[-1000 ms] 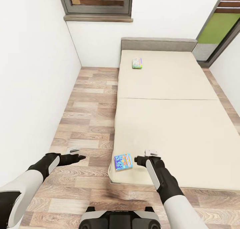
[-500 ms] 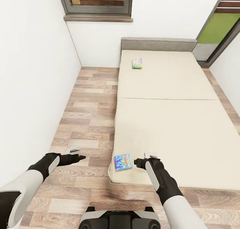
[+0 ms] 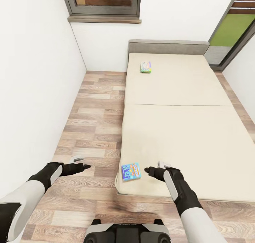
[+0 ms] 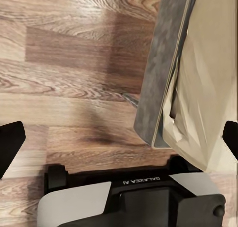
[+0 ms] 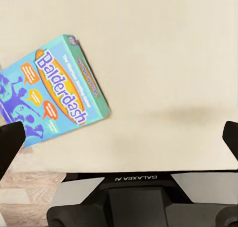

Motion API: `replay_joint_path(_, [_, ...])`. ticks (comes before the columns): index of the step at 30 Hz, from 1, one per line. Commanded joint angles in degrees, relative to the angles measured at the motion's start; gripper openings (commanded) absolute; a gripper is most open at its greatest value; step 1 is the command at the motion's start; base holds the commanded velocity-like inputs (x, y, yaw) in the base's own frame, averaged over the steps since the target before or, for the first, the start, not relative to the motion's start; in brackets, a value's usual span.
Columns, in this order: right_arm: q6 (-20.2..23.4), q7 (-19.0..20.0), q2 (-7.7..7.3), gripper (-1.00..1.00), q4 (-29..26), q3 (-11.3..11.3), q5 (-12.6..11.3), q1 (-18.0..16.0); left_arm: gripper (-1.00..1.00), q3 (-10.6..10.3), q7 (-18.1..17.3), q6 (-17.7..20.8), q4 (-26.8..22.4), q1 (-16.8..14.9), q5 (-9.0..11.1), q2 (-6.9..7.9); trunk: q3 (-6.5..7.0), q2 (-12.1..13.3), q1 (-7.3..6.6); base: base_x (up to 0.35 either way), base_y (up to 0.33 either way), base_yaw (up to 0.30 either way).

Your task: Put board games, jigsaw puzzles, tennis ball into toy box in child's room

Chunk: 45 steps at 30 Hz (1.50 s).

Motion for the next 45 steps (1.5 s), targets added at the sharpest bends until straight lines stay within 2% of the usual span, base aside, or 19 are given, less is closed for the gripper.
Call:
replay_joint_path(1, [0.26,0.65,-0.10,1.00,-0.07,-0.45,-0.62,-0.02,1.00,-0.16,-0.38,0.48,-0.07,-0.02,0.56,0.04,-0.07,-0.09,0.03,0.000,0.000,0.000])
replay_joint_path(3, [0.26,2.75,-0.40,1.00,-0.07,-1.02,-0.68,-0.02,1.00,-0.09,-2.63,0.51,-0.07,-0.02,0.60,0.08,-0.07,-0.09,0.03,0.000,0.000,0.000])
replay_joint_path(6, [0.26,3.92,-0.53,1.00,-0.07,-1.31,-0.74,-0.02,1.00,-0.07,-6.58,0.54,-0.07,-0.02,0.55,0.13,-0.07,-0.09,0.03,0.000,0.000,0.000])
replay_joint_path(13, [0.30,4.91,-0.60,1.00,-0.07,-1.53,-0.87,-0.02,1.00,-0.42,-19.38,0.51,-0.07,-0.02,0.33,0.74,-0.07,-0.09,0.03,0.000,0.000,0.000])
replay_joint_path(14, [0.29,5.03,-0.62,1.00,-0.07,-1.53,-0.89,-0.02,1.00,-0.53,-22.49,0.50,-0.07,-0.02,0.29,0.84,-0.07,-0.09,0.03,0.025,0.015,0.000])
replay_joint_path(18, [0.28,5.16,-0.62,1.00,-0.07,-1.54,-0.91,-0.02,1.00,-0.67,-27.16,0.22,-0.07,0.01,0.22,0.99,-0.07,-0.09,0.03,0.110,0.019,0.000])
replay_joint_path(27, [0.12,5.15,-0.62,1.00,-0.13,-1.46,-0.63,-0.02,1.00,-0.78,-29.16,-2.70,-0.07,-0.02,0.19,1.42,-0.07,-0.09,0.03,0.174,0.003,0.000])
replay_joint_path(45, [-0.93,5.07,-0.62,1.00,-0.15,-1.43,-0.35,-0.02,1.00,-0.42,-29.52,-3.47,-0.07,-0.02,0.21,1.76,-0.07,-0.09,0.03,-0.086,-0.075,0.000])
